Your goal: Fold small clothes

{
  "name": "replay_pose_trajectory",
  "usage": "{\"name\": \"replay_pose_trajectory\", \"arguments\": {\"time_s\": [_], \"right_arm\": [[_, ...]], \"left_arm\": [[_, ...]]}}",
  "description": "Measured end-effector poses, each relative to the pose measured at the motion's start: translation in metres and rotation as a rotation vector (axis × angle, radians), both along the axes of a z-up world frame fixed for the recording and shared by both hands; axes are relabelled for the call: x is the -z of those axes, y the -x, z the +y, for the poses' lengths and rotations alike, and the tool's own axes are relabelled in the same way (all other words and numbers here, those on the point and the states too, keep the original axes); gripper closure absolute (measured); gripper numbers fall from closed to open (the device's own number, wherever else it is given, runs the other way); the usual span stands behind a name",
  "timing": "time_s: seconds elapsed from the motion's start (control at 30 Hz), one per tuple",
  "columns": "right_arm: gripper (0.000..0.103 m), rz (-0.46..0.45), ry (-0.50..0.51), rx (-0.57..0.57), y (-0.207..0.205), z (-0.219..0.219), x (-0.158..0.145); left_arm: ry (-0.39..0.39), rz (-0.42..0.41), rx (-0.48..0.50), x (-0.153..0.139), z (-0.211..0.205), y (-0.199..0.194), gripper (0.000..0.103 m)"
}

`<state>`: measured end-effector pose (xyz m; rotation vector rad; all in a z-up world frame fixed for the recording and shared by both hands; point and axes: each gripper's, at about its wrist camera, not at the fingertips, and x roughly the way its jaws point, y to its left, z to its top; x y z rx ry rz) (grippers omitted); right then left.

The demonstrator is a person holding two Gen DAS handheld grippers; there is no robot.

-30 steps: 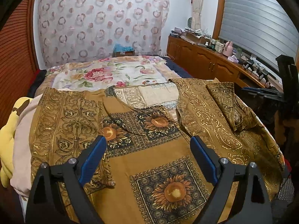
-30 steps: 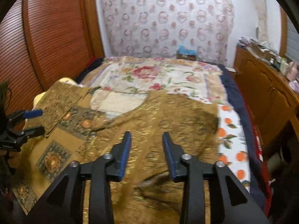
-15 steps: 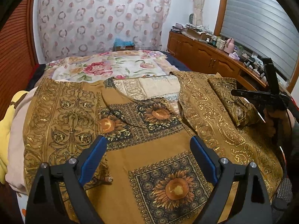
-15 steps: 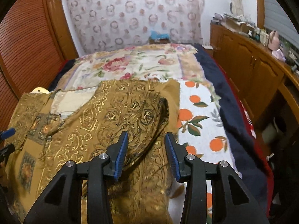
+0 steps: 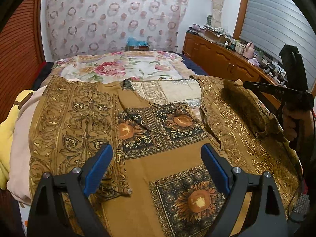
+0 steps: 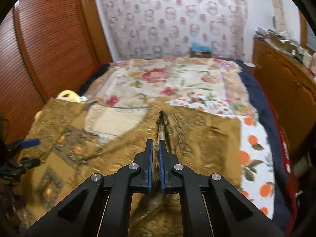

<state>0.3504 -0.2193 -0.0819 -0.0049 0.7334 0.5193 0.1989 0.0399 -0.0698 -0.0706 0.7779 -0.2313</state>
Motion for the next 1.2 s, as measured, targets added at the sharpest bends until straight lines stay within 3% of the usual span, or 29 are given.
{"name": "replay_pose_trajectory", "arguments": {"time_s": [0.07, 0.13, 0.37, 0.57, 0.83, 1.13, 1.2], "right_arm": [[0.094, 0.004, 0.024, -0.037, 0.0, 0.01, -0.001], [0.081, -0.009, 0.058, -0.032, 0.0, 0.015, -0.001], [0.062, -0.026, 0.136, 0.076, -0.007, -0.011, 0.005], [0.06, 0.044, 0.123, 0.128, -0.016, -0.034, 0.029], [0.06, 0.093, 0.142, 0.137, -0.023, -0.031, 0.051], [0.059, 0.06, 0.199, 0.133, -0.02, -0.022, 0.055], [0.059, 0.059, 0.204, 0.133, -0.02, -0.022, 0.055]], "left_arm": [[0.002, 0.0, 0.0, -0.001, 0.0, -0.002, 0.011], [0.002, -0.003, -0.002, -0.002, 0.002, -0.004, 0.011], [-0.019, -0.023, -0.046, -0.013, 0.022, -0.01, 0.011], [-0.057, -0.039, -0.115, -0.024, 0.054, -0.019, 0.011], [-0.089, -0.028, -0.171, -0.029, 0.096, -0.035, 0.011], [-0.106, 0.031, -0.17, -0.023, 0.129, -0.064, 0.011], [-0.094, 0.048, -0.168, -0.02, 0.136, -0.071, 0.016]]}}
